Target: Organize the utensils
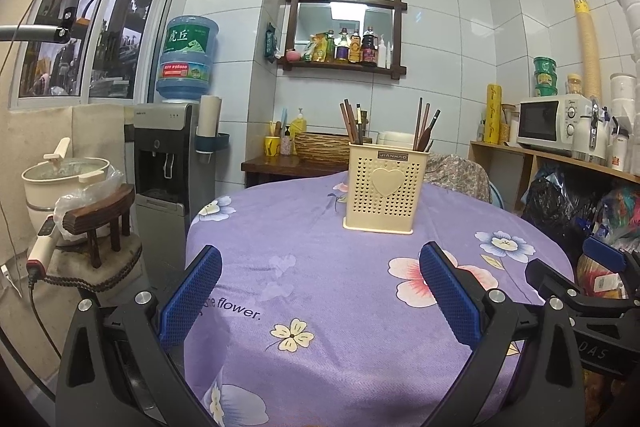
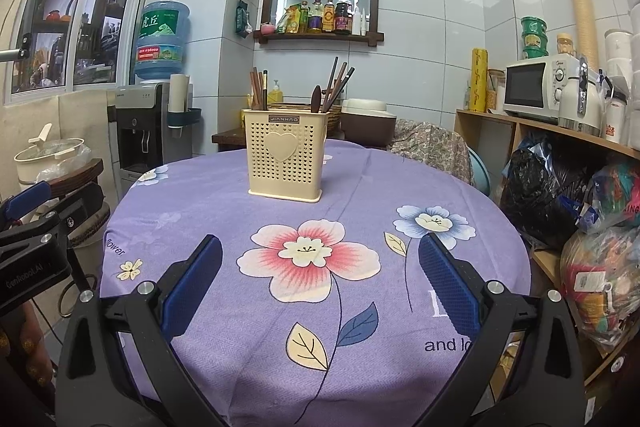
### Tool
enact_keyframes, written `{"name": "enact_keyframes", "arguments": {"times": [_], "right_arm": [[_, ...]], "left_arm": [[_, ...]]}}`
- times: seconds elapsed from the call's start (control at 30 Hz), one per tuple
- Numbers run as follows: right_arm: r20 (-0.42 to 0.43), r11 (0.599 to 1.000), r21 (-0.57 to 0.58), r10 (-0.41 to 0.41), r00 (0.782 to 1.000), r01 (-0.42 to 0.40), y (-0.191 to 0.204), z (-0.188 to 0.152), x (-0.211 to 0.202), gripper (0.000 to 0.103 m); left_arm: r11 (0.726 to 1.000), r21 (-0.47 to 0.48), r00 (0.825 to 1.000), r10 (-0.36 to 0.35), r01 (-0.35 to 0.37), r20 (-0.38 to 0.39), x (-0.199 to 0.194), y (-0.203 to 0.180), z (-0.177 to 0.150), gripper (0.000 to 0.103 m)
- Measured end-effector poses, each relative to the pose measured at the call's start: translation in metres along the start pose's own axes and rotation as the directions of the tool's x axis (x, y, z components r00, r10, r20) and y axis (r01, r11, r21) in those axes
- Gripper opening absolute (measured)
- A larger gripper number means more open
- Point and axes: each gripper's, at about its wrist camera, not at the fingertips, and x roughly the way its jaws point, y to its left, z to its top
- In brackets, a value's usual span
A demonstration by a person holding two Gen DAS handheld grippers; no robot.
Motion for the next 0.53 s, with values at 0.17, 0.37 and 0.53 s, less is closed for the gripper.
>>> {"name": "enact_keyframes", "arguments": {"times": [0.17,0.37,0.53], "right_arm": [[0.0,1.0,-0.002,-0.002,1.0,0.002,0.0002,0.0001,0.0005,0.097],[-0.005,1.0,0.002,-0.001,1.0,0.001,0.0003,-0.0018,0.0014,0.097],[-0.006,1.0,0.001,-0.002,1.0,0.002,0.0006,-0.0021,0.0011,0.097]], "left_arm": [[1.0,-0.005,1.0,0.009,-0.009,0.007,-0.001,0.0006,-0.0001,0.098],[1.0,-0.004,1.0,0.013,-0.013,-0.003,-0.0005,0.0003,0.0008,0.098],[1.0,-0.004,1.0,0.018,-0.018,-0.007,-0.0003,0.0006,0.0012,0.098]]}}
